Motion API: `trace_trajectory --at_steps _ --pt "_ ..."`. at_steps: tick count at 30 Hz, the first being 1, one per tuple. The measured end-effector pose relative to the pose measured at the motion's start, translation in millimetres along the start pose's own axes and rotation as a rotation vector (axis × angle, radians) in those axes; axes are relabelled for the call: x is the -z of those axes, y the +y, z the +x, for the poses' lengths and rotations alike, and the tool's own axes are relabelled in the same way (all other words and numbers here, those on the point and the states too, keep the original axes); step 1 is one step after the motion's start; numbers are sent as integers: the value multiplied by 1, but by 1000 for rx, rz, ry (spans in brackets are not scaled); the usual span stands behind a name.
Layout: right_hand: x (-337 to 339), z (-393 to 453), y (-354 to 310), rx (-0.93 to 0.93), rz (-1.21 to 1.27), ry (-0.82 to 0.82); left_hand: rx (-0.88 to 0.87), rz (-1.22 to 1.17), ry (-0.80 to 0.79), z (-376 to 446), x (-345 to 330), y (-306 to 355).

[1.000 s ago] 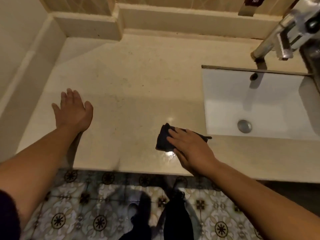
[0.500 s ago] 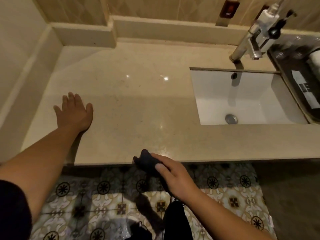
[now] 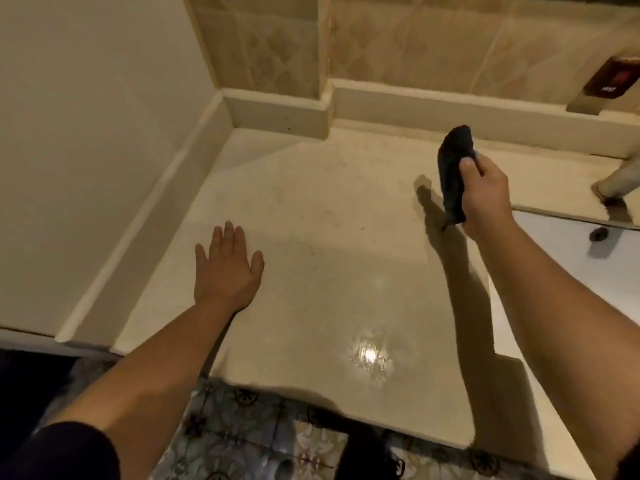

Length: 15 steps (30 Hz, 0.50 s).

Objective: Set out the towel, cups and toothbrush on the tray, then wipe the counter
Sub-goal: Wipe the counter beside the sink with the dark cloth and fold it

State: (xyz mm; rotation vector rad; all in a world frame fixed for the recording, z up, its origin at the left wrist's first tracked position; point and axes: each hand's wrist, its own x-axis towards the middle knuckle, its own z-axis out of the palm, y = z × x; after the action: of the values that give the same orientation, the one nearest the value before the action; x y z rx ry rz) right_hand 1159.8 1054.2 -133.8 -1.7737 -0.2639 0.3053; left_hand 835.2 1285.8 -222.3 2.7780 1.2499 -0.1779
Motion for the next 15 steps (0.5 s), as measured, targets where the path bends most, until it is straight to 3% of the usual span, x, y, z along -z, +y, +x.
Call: trace_trajectory --at_steps 3,5,9,15 --pt "-17 64 39 250 -669 -194 16 -13 8 1 -1 0" --pt "-31 82 61 426 -978 -321 22 -12 19 2 -1 0" --pt "-29 49 71 565 -1021 -402 22 -14 19 3 -1 -1" --pt "-10 -120 78 693 -901 -605 21 -20 -5 5 -1 -4"
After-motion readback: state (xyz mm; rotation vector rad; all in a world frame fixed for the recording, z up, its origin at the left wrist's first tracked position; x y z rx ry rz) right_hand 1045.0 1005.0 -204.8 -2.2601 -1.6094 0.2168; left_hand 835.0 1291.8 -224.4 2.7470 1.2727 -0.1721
